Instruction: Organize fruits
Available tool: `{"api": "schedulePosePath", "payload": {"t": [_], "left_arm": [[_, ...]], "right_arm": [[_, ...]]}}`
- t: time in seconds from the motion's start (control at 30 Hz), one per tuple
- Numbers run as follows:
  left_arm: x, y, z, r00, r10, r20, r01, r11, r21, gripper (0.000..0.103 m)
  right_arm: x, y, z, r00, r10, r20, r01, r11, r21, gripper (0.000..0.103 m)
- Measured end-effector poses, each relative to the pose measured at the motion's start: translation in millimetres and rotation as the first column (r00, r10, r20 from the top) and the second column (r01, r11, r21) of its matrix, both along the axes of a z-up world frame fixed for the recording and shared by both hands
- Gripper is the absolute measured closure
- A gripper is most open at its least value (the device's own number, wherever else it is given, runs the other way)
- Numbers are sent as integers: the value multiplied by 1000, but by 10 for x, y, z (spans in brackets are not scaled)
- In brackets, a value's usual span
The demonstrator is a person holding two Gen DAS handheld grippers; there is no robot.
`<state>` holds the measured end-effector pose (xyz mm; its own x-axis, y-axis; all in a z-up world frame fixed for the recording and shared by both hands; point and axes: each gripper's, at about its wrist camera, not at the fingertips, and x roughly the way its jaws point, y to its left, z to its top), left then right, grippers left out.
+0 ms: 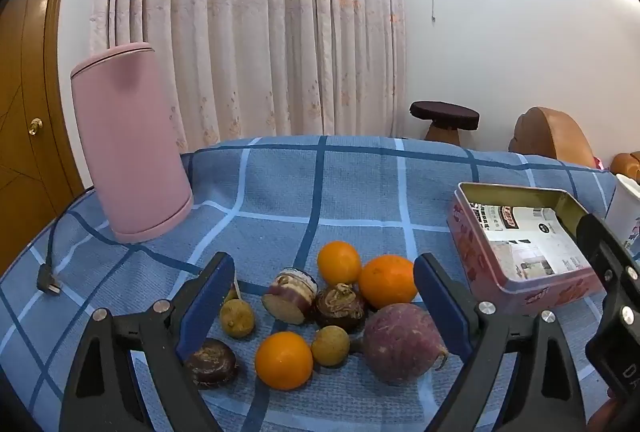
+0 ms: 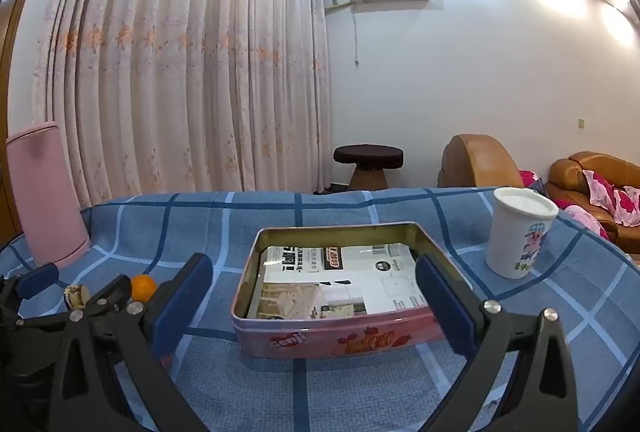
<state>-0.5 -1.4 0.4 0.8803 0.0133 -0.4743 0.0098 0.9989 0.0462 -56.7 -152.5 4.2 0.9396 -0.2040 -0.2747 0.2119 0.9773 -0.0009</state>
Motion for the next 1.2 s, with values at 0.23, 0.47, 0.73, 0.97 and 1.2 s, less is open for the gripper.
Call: {"api": "schedulePosePath", "payload": {"t": [0.23,0.47,0.73,0.97,1.2], "left_arm": [[-14,-21,34,1000,6,-2,-6,1000,-12,11],[-32,47,44,1000,3,-7,-3,1000,-27,11],[-37,35,15,1000,-5,-7,4,1000,-20,11],[-38,27,-2,1000,-5,-6,5,1000,-19,11],[-37,24,2,1000,-4,-6,3,1000,-19,11]], "right_arm": [[-7,4,-7,1000,-3,-4,3,1000,4,0],[-37,19,-52,1000,-7,0,7,1000,5,0],[-10,6,-46,1000,-4,-10,4,1000,5,0],[1,-11,-43,1000,-9,-11,9,1000,9,0],[0,-11,-43,1000,-12,-7,13,1000,10,0]]}}
